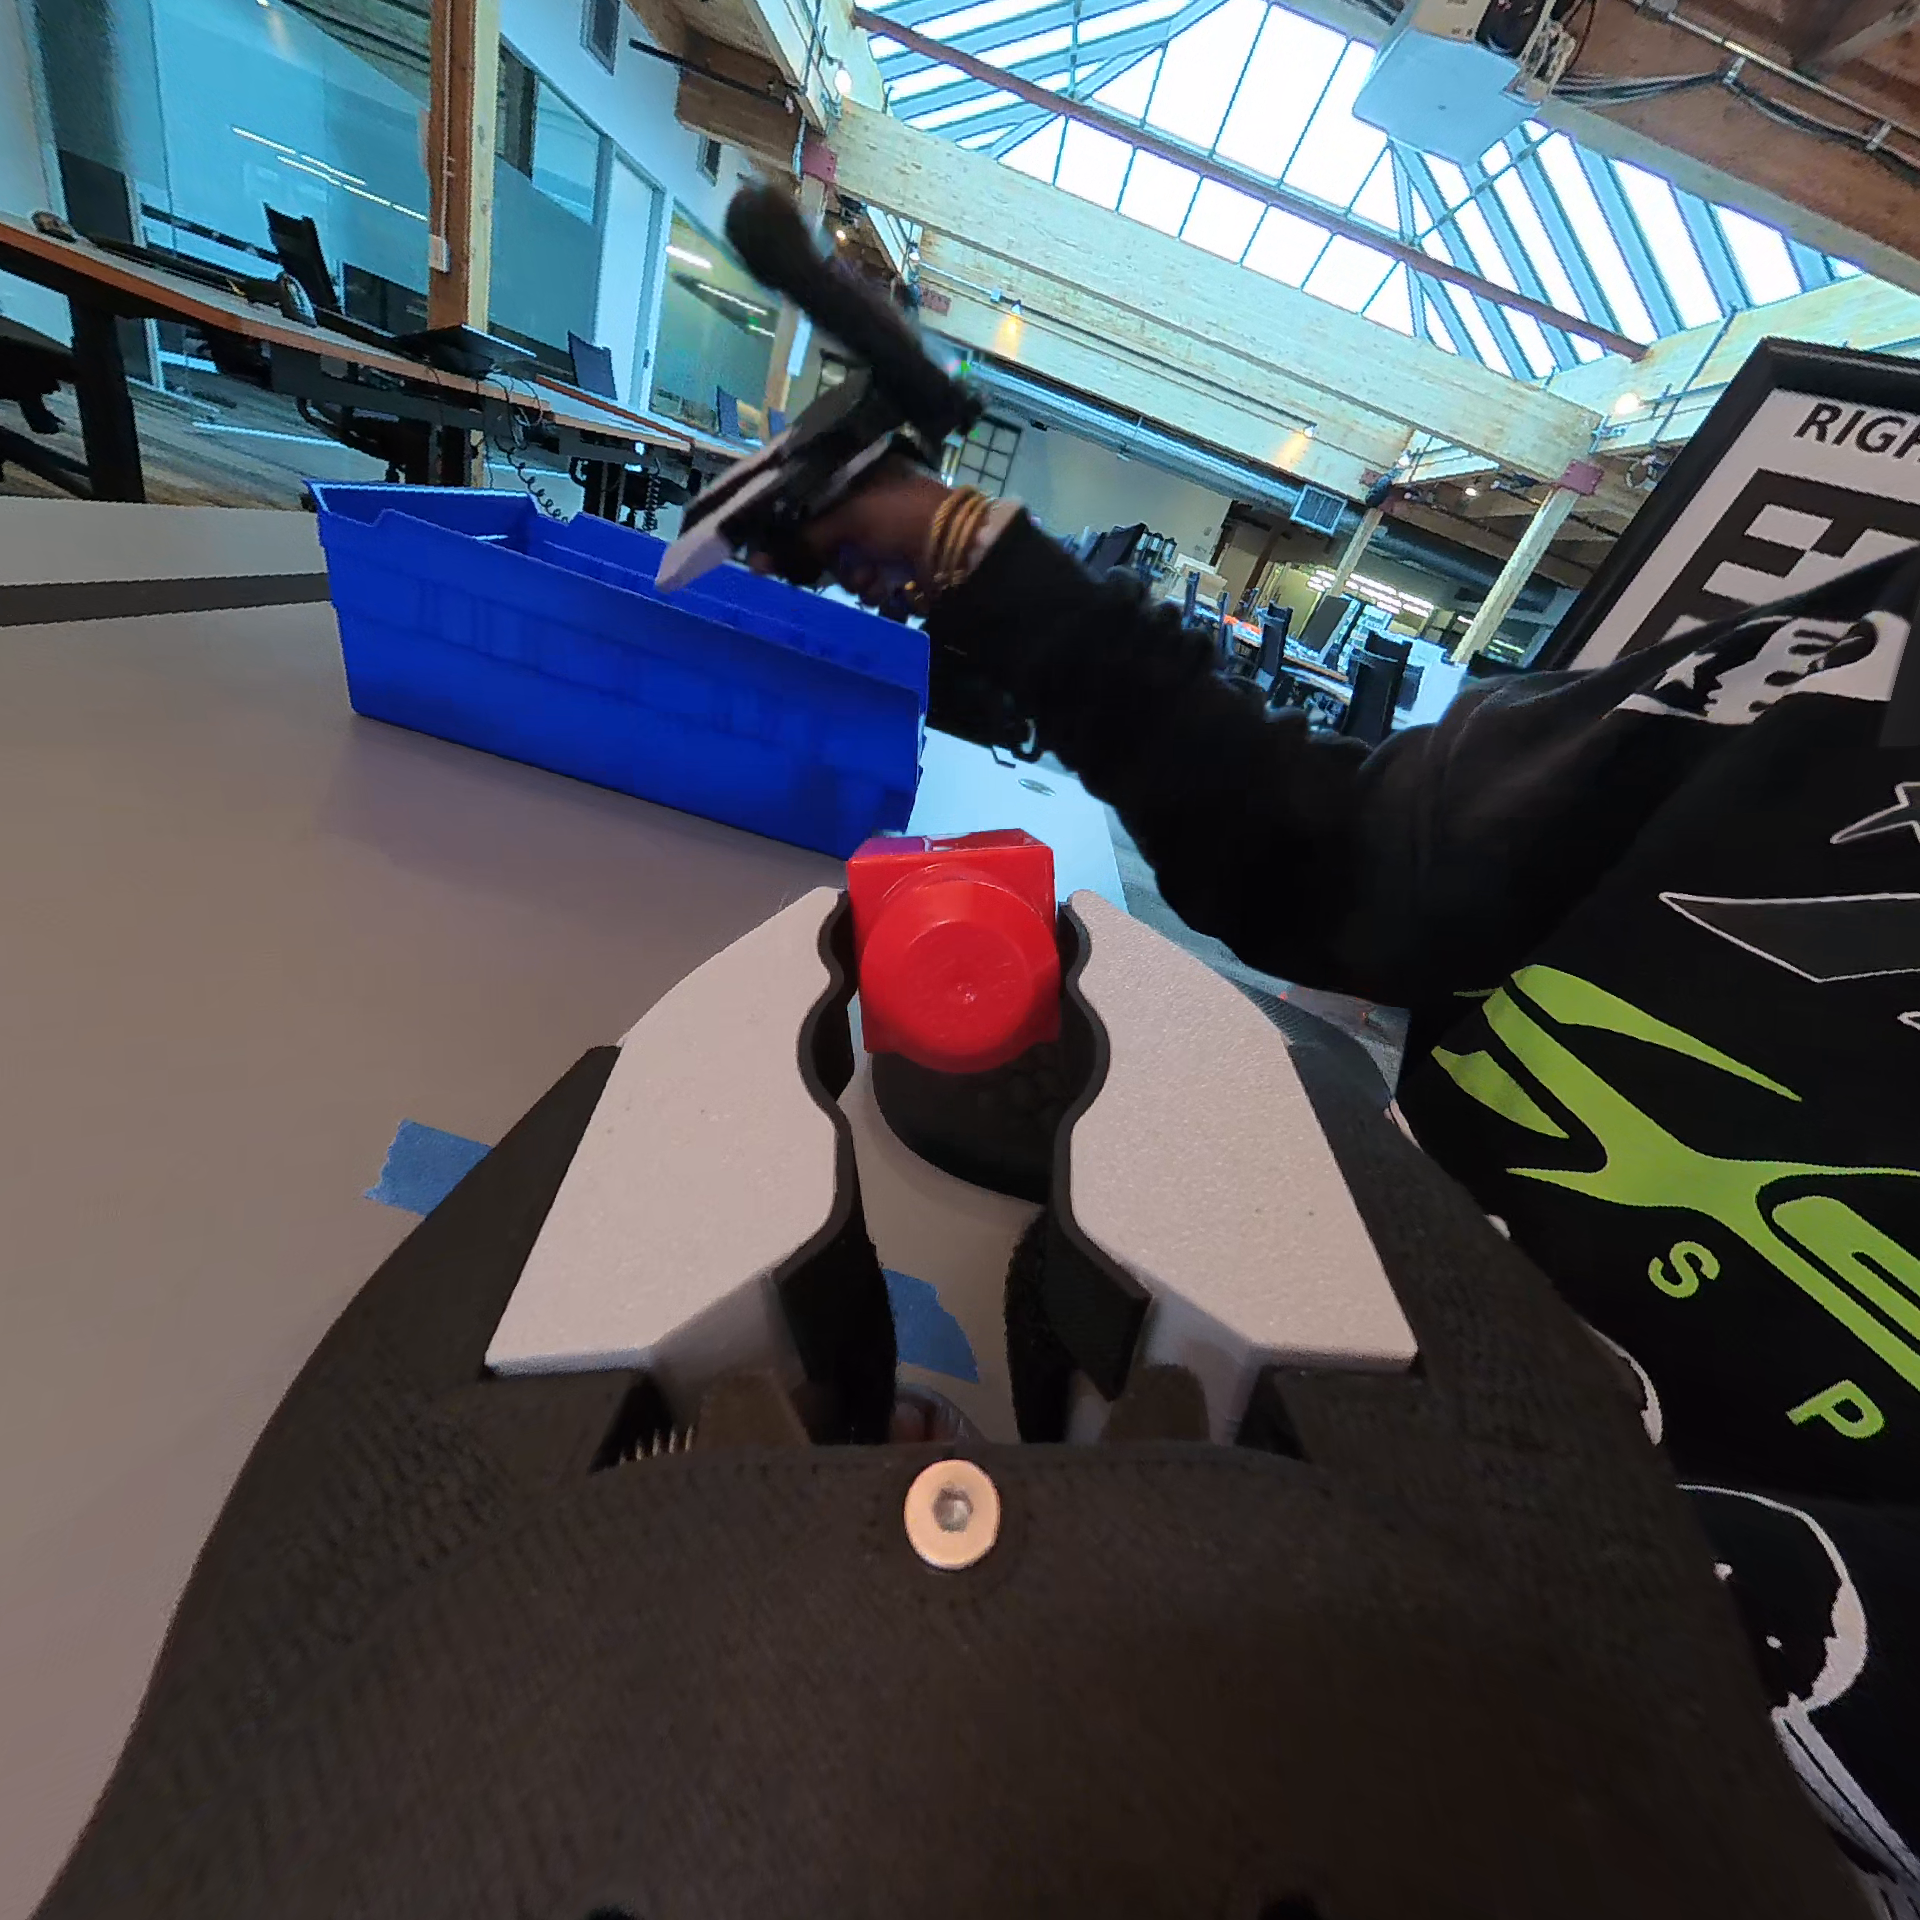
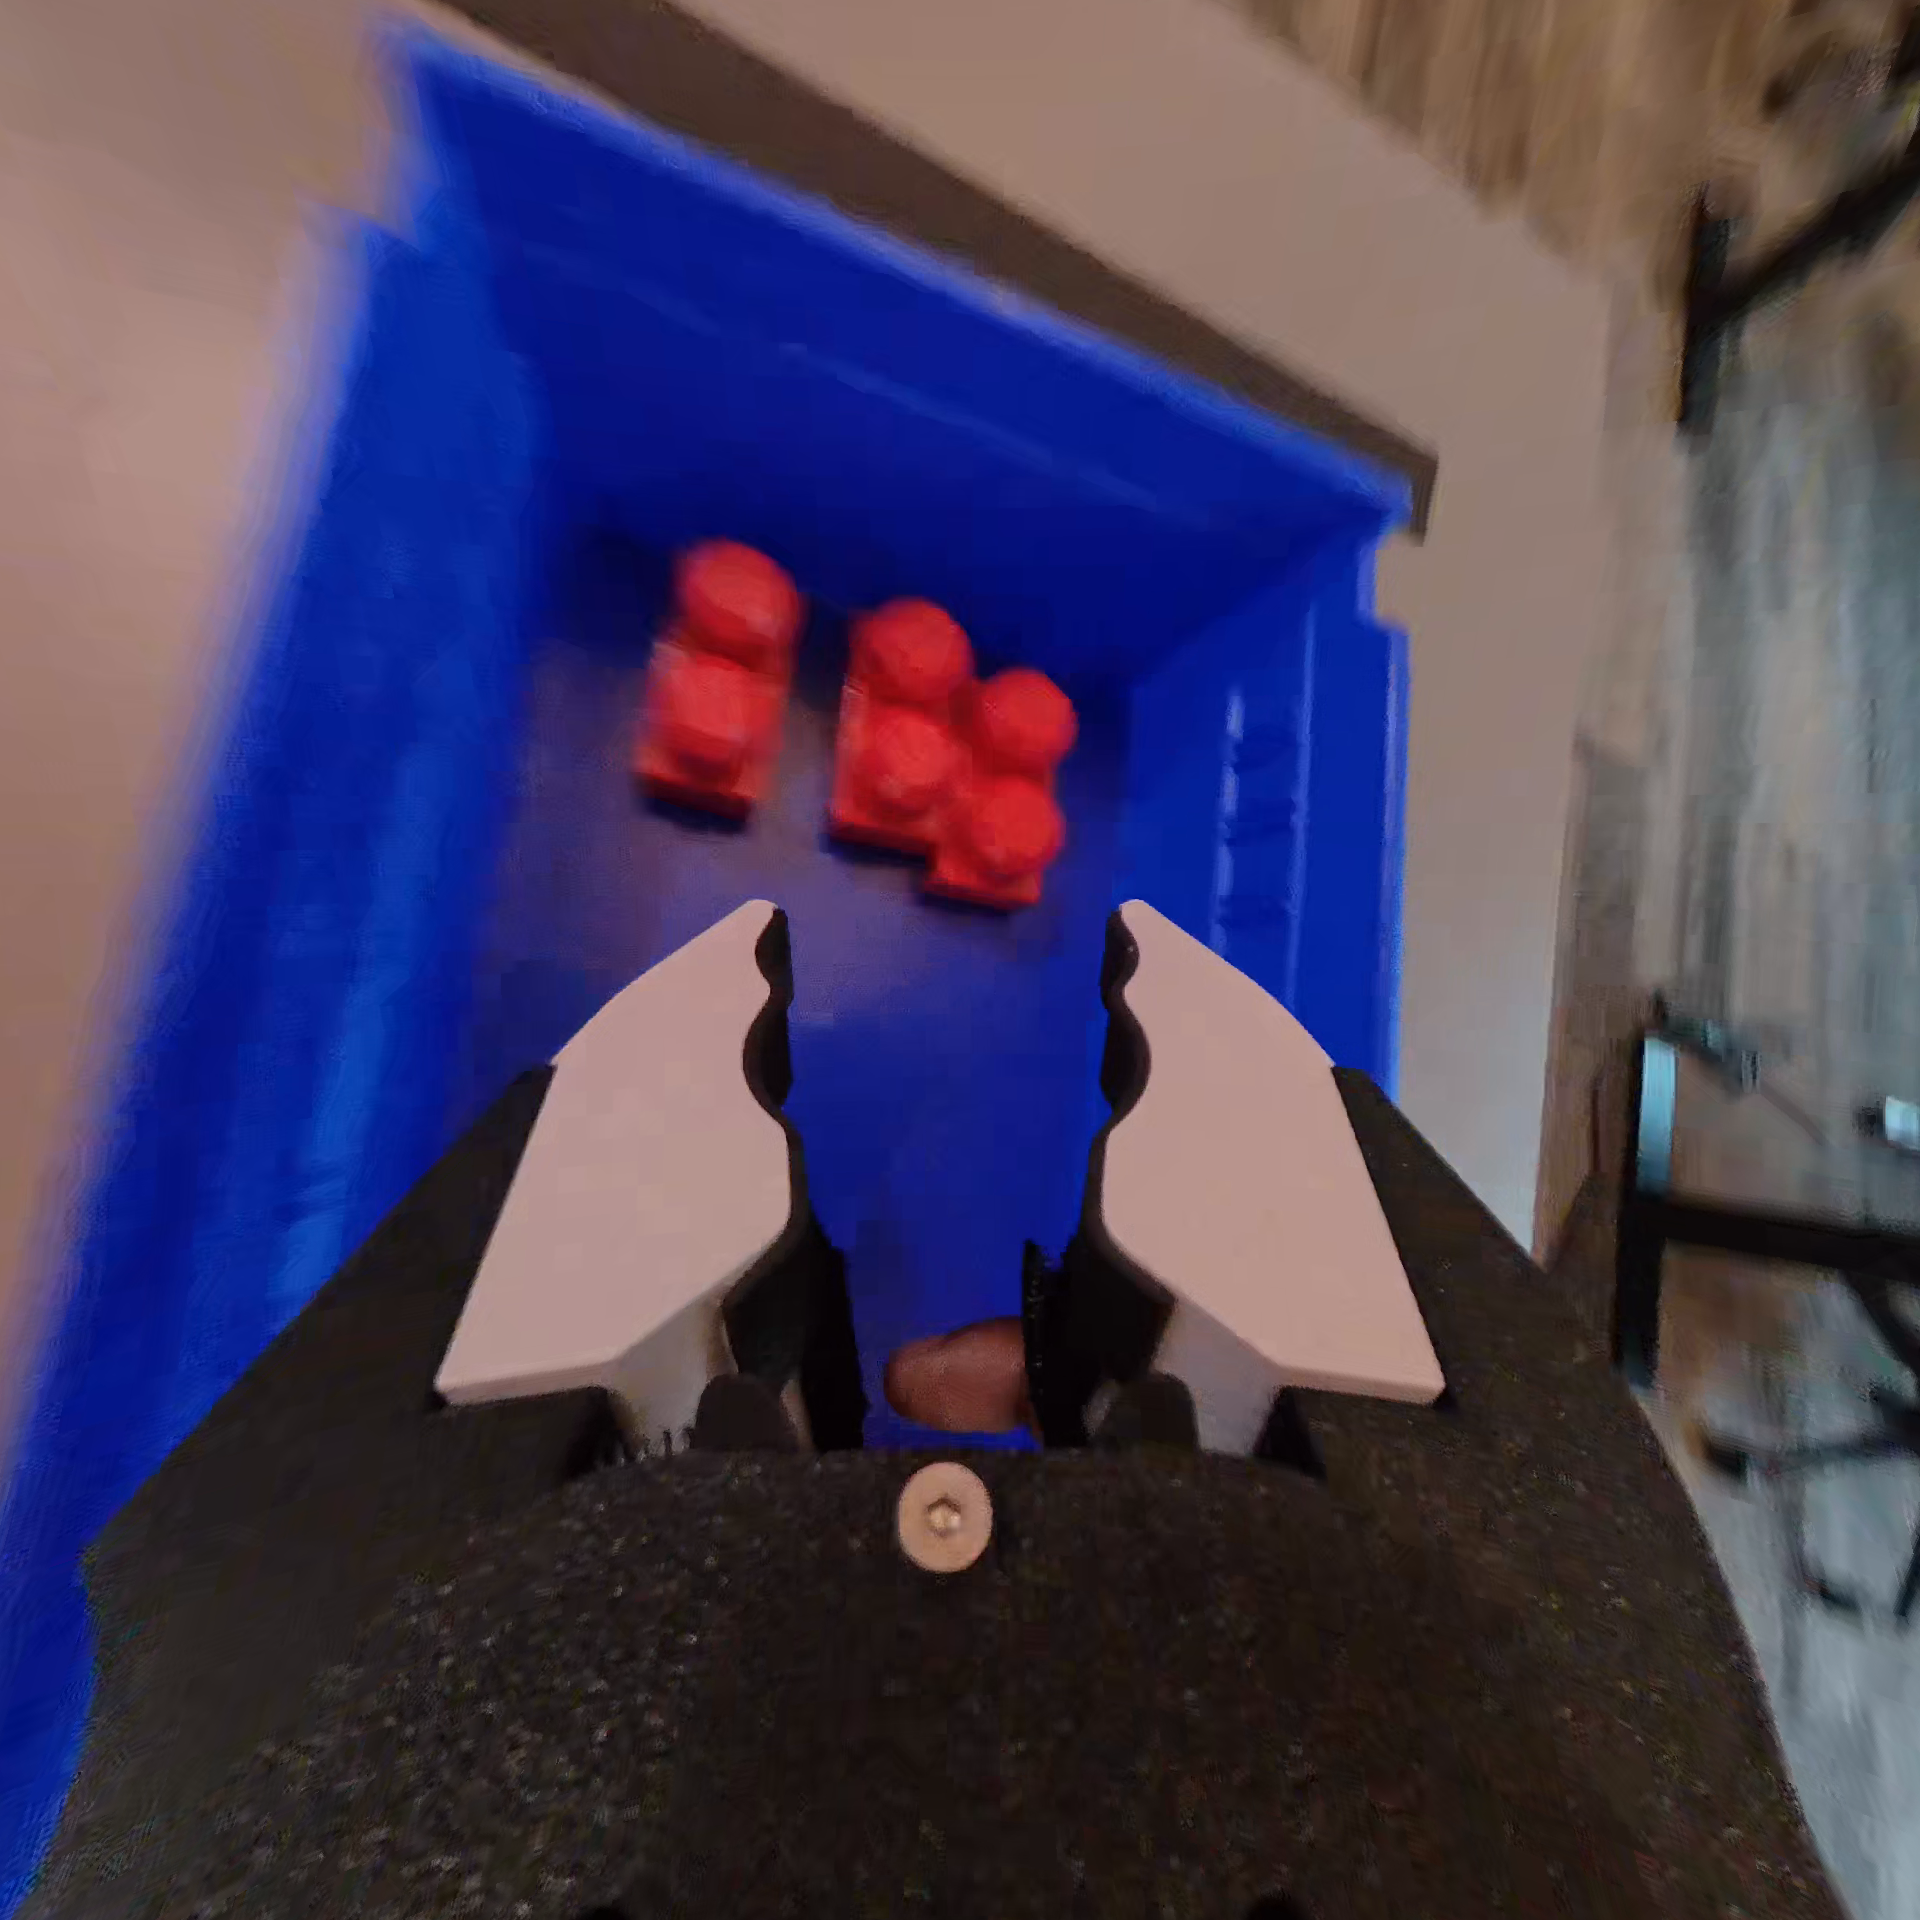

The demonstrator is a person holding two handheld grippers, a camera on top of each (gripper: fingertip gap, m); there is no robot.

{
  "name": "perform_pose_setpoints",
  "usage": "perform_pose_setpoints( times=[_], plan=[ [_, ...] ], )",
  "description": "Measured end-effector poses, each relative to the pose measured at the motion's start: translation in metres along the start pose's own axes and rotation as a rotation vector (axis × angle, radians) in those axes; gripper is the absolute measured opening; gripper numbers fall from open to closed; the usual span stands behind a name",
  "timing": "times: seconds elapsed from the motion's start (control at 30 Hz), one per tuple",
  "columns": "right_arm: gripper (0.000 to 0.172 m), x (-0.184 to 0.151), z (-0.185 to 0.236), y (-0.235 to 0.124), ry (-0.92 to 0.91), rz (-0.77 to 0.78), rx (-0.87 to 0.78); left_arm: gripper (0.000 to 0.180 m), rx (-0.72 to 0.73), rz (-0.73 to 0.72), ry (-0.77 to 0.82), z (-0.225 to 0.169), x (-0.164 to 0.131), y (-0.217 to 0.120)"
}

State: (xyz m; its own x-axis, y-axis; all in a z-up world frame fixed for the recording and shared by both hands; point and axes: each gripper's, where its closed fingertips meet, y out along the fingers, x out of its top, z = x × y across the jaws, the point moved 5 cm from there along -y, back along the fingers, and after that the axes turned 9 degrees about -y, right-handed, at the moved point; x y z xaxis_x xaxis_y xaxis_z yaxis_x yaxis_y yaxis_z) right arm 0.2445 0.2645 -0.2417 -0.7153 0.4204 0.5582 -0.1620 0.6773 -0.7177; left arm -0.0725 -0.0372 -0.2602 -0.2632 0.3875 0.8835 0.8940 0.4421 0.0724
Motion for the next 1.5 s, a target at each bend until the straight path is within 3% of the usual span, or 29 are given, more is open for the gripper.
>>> perform_pose_setpoints(
  times=[0.1, 0.23, 0.3, 0.43, 0.7, 0.8, 0.93, 1.13, 1.2, 1.33, 1.43, 1.5],
  plan=[
    [0.058, 0.04, 0.073, -0.062, -0.148, -0.271, 0.241, 0.036, 0.005, 0.018, 0.013, -0.001, -0.002, 0.002],
    [0.059, 0.056, 0.207, -0.146, -0.42, -0.532, 0.849, 0.036, 0.003, 0.026, 0.031, -0.003, -0.003, 0.002],
    [0.06, 0.052, 0.252, -0.165, -0.516, -0.553, 1.023, 0.036, 0.001, 0.029, 0.039, -0.004, -0.003, 0.002],
    [0.06, 0.049, 0.296, -0.158, -0.591, -0.52, 1.134, 0.036, -0.006, 0.045, 0.059, -0.006, -0.005, 0.003],
    [0.034, 0.051, 0.321, -0.144, -0.534, -0.587, 1.262, 0.036, -0.041, 0.065, 0.07, -0.009, -0.007, 0.004],
    [0.033, 0.055, 0.317, -0.147, -0.316, -0.721, 1.3, 0.036, -0.063, -0.029, 0.026, -0.01, 0.002, 0.0],
    [0.034, 0.062, 0.305, -0.155, 0.09, -0.924, 1.379, 0.056, -0.07, -0.193, -0.027, -0.009, 0.018, -0.009],
    [0.033, 0.063, 0.317, -0.154, 0.273, -1.021, 1.343, 0.057, -0.089, -0.189, -0.056, -0.012, 0.016, -0.004],
    [0.034, 0.061, 0.323, -0.152, 0.285, -1.01, 1.358, 0.037, -0.1, -0.181, -0.047, -0.013, 0.014, -0.003],
    [0.034, 0.052, 0.321, -0.146, 0.232, -0.947, 1.332, 0.036, -0.053, -0.094, -0.014, -0.01, 0.006, -0.001],
    [0.047, 0.041, 0.308, -0.142, 0.012, -0.811, 1.255, 0.035, 0.069, 0.056, 0.083, -0.005, -0.006, 0.005],
    [0.049, 0.036, 0.296, -0.148, -0.219, -0.735, 1.198, 0.035, 0.046, 0.141, 0.128, -0.01, -0.015, 0.011]
  ],
)
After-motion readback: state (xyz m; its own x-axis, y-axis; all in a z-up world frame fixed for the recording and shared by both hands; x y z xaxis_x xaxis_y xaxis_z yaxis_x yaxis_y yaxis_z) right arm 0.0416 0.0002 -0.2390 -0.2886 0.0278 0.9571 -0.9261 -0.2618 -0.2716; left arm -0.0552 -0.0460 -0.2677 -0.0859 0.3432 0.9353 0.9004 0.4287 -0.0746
